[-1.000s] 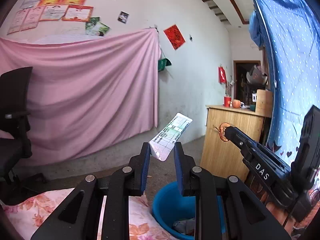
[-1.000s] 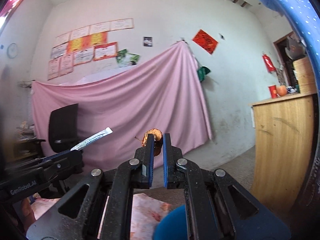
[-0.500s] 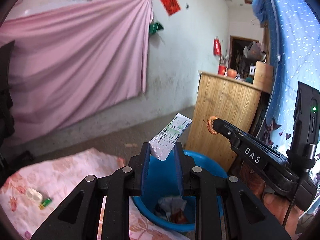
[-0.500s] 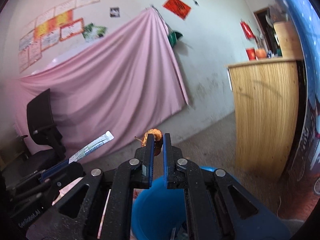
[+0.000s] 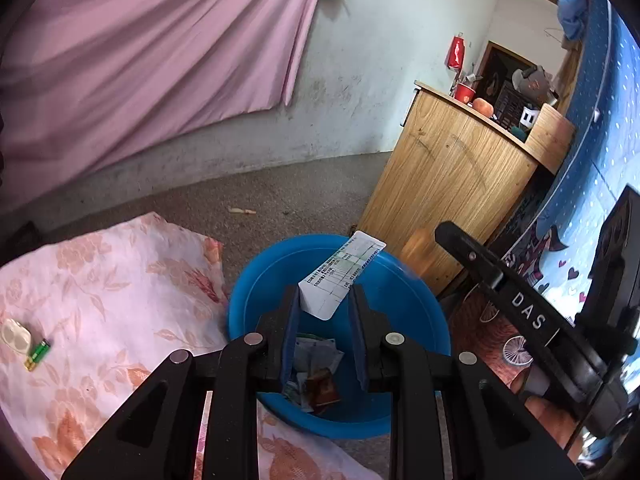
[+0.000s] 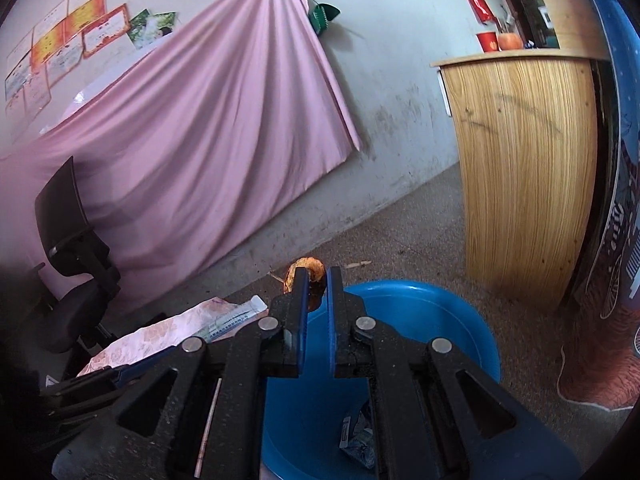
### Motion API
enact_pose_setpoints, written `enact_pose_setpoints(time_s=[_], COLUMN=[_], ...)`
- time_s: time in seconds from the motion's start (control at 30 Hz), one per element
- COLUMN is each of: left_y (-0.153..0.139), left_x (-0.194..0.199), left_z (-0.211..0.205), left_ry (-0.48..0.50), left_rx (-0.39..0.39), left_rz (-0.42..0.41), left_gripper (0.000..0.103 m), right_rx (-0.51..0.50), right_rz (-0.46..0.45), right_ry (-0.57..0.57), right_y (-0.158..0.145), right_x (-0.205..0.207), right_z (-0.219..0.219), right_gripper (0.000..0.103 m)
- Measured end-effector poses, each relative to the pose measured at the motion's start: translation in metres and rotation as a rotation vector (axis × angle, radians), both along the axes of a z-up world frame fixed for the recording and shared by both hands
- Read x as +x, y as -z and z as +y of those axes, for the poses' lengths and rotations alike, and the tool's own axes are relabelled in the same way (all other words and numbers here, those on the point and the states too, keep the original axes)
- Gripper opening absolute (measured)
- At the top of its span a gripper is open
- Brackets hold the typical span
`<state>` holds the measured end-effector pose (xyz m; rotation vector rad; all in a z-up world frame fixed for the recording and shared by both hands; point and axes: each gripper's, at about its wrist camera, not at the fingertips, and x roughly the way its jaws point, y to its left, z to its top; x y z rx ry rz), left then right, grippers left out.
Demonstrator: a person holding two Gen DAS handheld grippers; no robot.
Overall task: Collect trash
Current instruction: 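Open both tools to drop the peel and strip into the basin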
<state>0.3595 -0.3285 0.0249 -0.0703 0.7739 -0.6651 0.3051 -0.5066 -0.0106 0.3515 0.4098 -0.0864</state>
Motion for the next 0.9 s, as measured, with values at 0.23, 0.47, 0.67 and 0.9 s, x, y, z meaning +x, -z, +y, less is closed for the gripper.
enact_pose_setpoints(time_s=[0.23,0.47,0.67,0.9], left_y=[0.001,-0.007,-0.027,-0.042], left_x=[0.005,-0.004,-0.023,-0.063], left_z=[0.011,0.045,0.097,0.174], left_ry=[-0.004,-0.102,-0.261,-0.465], left_rx=[-0.014,-0.059,-0.073,-0.055], left_rz=[0.035,-0.032,-0.176,-0.373], left_gripper=[0.028,0.041,0.063,0.101], right_rx=[0.030,0.028,-0.022,-0.059], right_rz=[0.026,0.008,-0.071,-0.234], right_ry=[0.014,0.014,-0.010,-0.067], right_y=[0.005,0.002,-0.011,-0.033], right_x=[0.005,0.003,-0.004,-0.016], right_z=[-0.011,-0.008,0.010,0.049], right_gripper=[0.040,0.044,0.069,0.103])
